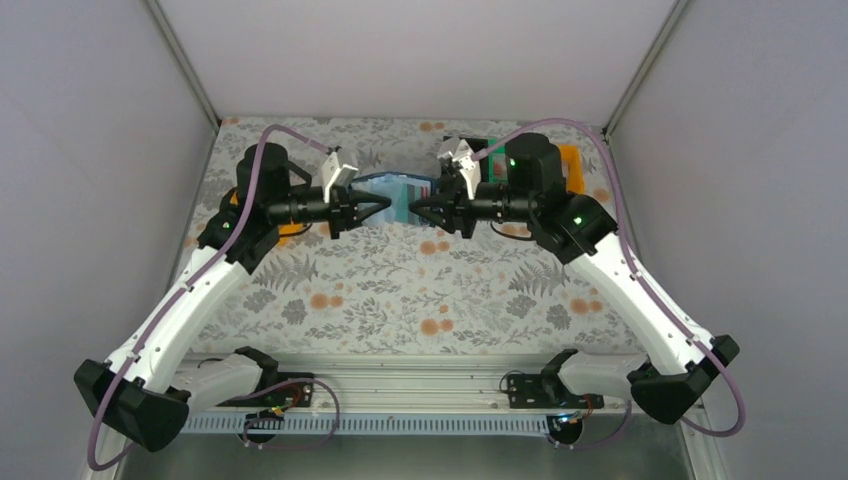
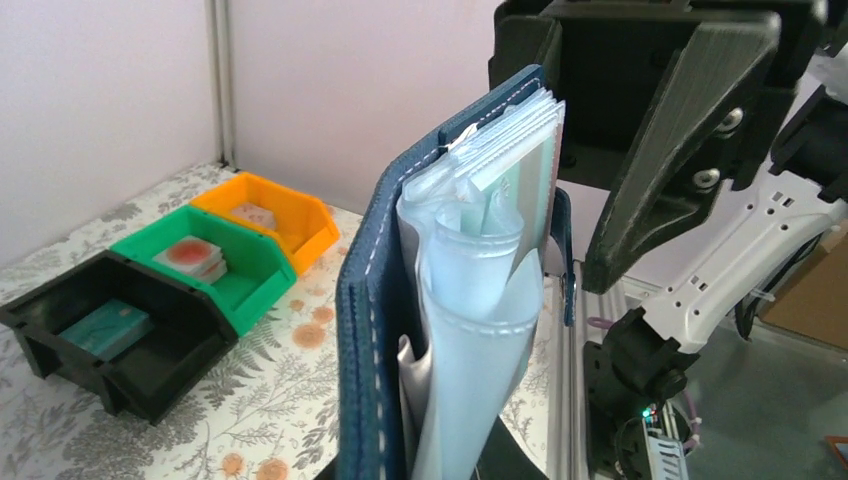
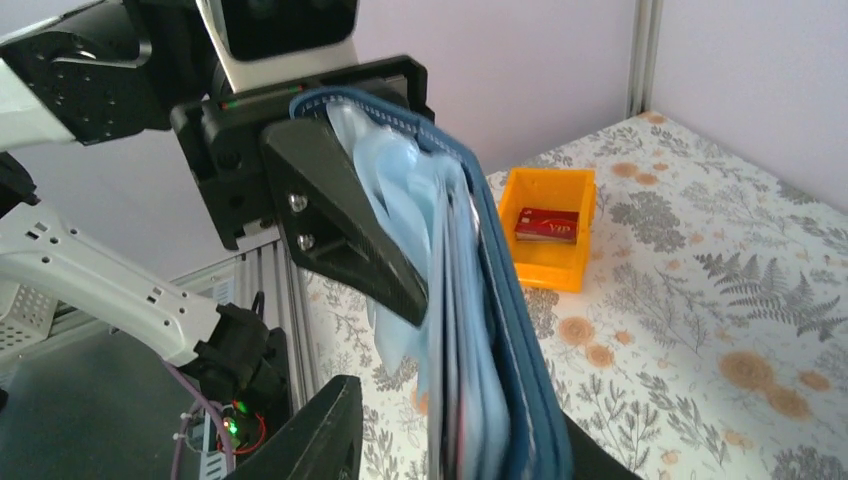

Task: Take the credit cards out of the card holder

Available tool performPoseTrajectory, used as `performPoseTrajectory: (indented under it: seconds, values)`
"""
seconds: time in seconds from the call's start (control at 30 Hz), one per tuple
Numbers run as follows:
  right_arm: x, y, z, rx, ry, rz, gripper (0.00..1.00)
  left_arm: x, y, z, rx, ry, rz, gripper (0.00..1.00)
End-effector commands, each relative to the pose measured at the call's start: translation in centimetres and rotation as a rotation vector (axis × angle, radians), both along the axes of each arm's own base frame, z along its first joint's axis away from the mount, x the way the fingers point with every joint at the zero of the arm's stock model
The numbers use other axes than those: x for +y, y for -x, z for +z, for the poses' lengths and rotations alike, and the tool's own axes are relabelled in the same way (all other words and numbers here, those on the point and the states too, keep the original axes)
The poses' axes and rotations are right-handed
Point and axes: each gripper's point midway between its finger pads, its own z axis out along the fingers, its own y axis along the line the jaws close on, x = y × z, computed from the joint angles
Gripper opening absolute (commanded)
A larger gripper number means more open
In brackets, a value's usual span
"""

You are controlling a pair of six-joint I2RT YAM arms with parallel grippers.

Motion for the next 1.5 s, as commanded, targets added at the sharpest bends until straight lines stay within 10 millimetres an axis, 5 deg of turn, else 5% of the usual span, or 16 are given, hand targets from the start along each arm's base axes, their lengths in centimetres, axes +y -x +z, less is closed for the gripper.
performPoseTrajectory:
  seconds: [0.0, 0.17, 0.43, 0.47, 0.53, 0.57, 0.6, 0.7, 0.8, 0.87, 0.97, 1.2, 1.47]
  values:
    - [-1.4, 0.7, -1.3, 0.007, 0.025, -0.002, 0.29, -0.1, 0.7, 1.6, -0.027, 0.046, -0.051, 0.02]
    - [-1.3, 0.7, -1.3, 0.035, 0.008, 0.008, 0.04, -0.3, 1.4, 1.7, -0.035, 0.059, -0.098, 0.02]
    - [-0.5, 1.2, -0.1, 0.038, -0.057, 0.069, 0.04, -0.1, 1.5, 1.4, -0.033, 0.053, -0.081, 0.03]
    - [-0.4, 1.0, -0.2, 0.045, -0.055, 0.059, 0.04, 0.0, 1.3, 1.3, -0.029, 0.049, -0.066, 0.16]
    - [-0.6, -0.5, -0.6, 0.066, -0.036, -0.021, 0.04, 0.5, -0.2, 0.8, -0.013, 0.026, 0.033, 0.75]
    - [-1.0, -1.8, -1.0, 0.075, -0.014, -0.101, 0.04, 0.9, -1.1, 0.6, -0.015, 0.009, 0.088, 0.94]
    - [-1.7, -3.4, -1.4, 0.091, 0.012, -0.198, 0.04, 1.4, -1.9, 0.5, -0.028, -0.012, 0.141, 0.99]
    - [-6.0, -9.3, -5.6, 0.223, 0.186, -0.620, 0.04, 3.2, -4.2, 1.0, -0.098, -0.070, 0.295, 1.00]
    - [-10.0, -12.0, -10.0, 0.318, 0.411, -0.913, 0.04, 4.0, -5.1, 1.9, -0.158, -0.097, 0.356, 0.99]
    - [-10.5, -12.5, -10.9, 0.333, 0.448, -0.962, 0.04, 3.4, -4.2, 2.1, -0.168, -0.086, 0.292, 0.94]
    - [-7.5, -12.4, -10.0, 0.338, 0.349, -0.842, 0.04, 2.0, -2.0, 1.9, -0.129, -0.027, 0.153, 0.75]
    - [0.9, -8.1, -5.2, 0.249, 0.114, -0.340, 0.04, 0.1, 0.2, 0.3, -0.005, 0.052, 0.004, 0.46]
    - [1.6, 0.2, 0.3, 0.055, -0.044, 0.097, 0.04, 1.4, -1.1, -0.4, -0.014, -0.010, 0.120, 0.42]
